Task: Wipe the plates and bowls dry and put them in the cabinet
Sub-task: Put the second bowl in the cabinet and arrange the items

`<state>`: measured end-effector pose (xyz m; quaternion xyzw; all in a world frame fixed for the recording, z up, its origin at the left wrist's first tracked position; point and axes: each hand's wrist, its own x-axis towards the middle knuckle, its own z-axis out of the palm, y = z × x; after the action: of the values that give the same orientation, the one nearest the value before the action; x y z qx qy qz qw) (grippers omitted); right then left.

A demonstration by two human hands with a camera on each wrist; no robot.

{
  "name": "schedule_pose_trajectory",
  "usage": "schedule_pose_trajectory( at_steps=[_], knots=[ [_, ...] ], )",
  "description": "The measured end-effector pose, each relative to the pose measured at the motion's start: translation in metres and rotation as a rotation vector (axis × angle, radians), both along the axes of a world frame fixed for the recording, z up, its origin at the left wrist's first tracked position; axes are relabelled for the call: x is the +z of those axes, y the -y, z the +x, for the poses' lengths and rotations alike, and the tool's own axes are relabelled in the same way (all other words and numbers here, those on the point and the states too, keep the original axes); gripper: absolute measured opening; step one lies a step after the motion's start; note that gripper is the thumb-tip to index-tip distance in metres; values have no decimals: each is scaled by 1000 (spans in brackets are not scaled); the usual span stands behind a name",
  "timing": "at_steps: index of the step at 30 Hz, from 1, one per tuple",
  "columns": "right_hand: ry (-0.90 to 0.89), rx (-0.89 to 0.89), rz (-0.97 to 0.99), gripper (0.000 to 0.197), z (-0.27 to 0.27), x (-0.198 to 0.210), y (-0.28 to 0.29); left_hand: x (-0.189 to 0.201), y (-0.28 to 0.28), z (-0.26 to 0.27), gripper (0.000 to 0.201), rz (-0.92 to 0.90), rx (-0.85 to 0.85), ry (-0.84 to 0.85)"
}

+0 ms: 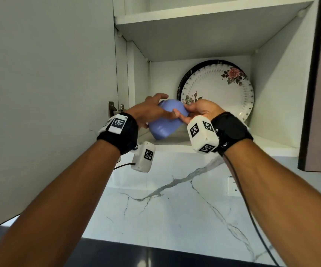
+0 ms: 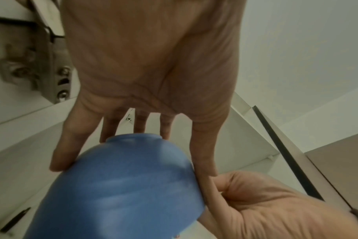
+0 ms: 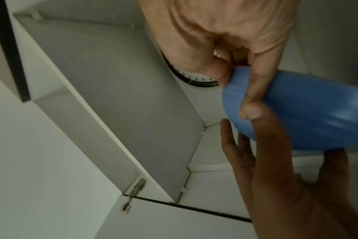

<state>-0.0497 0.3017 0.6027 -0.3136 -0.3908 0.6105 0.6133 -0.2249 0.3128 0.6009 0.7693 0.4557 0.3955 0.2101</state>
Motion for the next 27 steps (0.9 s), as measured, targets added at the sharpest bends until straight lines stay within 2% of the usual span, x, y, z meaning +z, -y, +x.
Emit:
schedule_pose_trajectory(
  at_steps=[4,6,11,14,16,22,27],
  knots=[
    [-107,-43,-11,20,-11,-12,3,-4,-5,3,79,48,-21,-111],
    [-127,-81,-20,39,-11,-18,5,-7,-8,3,78,56,-41,-149],
    [39,-116,-24,49,-7,-31,6,-12,-17,5,73,72,-59,-225],
    [87,-153,-109,51,-3,-30,2,-15,-25,9,73,68,-60,-257],
    [183,-156,-139,50,-1,-29,3,-16,-29,11,74,74,-57,-267],
    [401,-159,-182,66,6,-21,15,-18,-34,13,74,88,-51,-260],
    [569,-180,-155,57,4,-20,27,-22,-36,15,71,104,-31,-280]
  ],
)
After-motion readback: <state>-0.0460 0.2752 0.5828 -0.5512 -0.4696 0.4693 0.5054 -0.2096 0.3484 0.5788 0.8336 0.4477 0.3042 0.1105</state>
